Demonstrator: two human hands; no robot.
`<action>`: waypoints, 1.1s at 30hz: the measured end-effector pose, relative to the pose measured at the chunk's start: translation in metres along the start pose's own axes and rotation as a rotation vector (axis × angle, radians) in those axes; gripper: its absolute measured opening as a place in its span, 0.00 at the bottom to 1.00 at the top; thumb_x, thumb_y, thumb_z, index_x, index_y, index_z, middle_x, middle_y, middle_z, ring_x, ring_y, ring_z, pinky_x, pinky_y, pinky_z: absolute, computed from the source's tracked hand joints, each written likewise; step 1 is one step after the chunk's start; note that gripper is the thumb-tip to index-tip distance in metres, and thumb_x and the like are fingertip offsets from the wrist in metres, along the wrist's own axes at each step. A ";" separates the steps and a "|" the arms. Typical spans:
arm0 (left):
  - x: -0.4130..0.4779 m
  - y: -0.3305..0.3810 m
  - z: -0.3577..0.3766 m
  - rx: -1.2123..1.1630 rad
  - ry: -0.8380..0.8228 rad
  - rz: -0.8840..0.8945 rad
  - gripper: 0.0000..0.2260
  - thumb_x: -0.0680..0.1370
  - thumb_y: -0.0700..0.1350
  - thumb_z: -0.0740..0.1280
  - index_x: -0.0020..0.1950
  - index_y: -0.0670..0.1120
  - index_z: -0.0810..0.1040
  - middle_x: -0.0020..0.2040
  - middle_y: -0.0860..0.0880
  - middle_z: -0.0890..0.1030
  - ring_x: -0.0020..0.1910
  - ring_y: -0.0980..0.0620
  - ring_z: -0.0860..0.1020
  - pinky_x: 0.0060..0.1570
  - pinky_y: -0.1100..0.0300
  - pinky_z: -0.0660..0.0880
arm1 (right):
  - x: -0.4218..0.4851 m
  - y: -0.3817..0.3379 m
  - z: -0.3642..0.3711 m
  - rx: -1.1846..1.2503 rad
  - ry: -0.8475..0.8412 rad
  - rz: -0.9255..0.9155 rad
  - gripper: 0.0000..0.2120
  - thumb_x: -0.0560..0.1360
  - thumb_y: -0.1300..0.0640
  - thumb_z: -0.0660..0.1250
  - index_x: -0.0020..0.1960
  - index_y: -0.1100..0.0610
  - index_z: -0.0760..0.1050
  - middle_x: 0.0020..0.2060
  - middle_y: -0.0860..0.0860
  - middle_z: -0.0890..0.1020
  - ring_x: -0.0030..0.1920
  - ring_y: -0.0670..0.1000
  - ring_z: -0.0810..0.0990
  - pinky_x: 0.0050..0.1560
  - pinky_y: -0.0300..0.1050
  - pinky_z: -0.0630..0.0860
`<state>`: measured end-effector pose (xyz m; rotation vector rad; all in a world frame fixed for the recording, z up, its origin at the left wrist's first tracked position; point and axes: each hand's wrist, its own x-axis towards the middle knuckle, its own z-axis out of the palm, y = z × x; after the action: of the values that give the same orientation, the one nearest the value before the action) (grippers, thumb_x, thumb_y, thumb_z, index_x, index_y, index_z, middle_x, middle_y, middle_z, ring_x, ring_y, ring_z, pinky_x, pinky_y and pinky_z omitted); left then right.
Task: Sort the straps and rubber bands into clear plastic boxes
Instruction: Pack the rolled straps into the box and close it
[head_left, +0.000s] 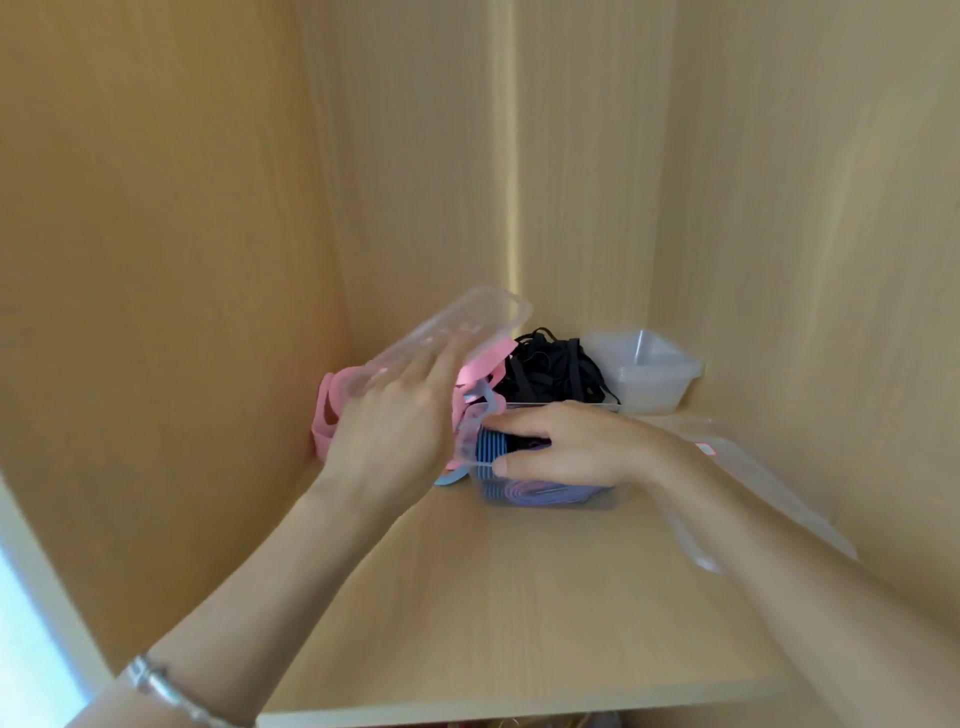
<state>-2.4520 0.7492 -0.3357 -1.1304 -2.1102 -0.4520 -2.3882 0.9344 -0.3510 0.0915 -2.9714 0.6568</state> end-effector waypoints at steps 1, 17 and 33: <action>0.001 0.002 0.005 -0.026 -0.040 0.049 0.28 0.70 0.44 0.50 0.69 0.48 0.71 0.62 0.48 0.79 0.50 0.43 0.81 0.38 0.56 0.72 | -0.003 0.002 -0.003 0.096 0.067 0.015 0.16 0.76 0.46 0.64 0.64 0.39 0.73 0.61 0.45 0.80 0.62 0.47 0.76 0.66 0.47 0.70; 0.009 0.026 0.050 -0.261 -0.594 0.300 0.27 0.78 0.60 0.44 0.75 0.57 0.62 0.77 0.57 0.58 0.76 0.58 0.54 0.74 0.51 0.54 | -0.010 0.048 -0.012 0.326 0.365 0.339 0.18 0.80 0.55 0.61 0.70 0.52 0.71 0.64 0.49 0.76 0.59 0.48 0.76 0.58 0.43 0.73; 0.032 0.017 0.064 -0.210 -0.704 -0.058 0.25 0.82 0.60 0.48 0.78 0.55 0.55 0.79 0.51 0.47 0.77 0.52 0.46 0.73 0.55 0.45 | -0.013 0.040 -0.009 -0.055 0.220 0.312 0.19 0.84 0.55 0.51 0.72 0.56 0.67 0.72 0.53 0.68 0.71 0.51 0.65 0.63 0.37 0.59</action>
<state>-2.4763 0.8156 -0.3578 -1.5102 -2.7511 -0.3341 -2.3779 0.9752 -0.3611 -0.4277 -2.8089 0.5712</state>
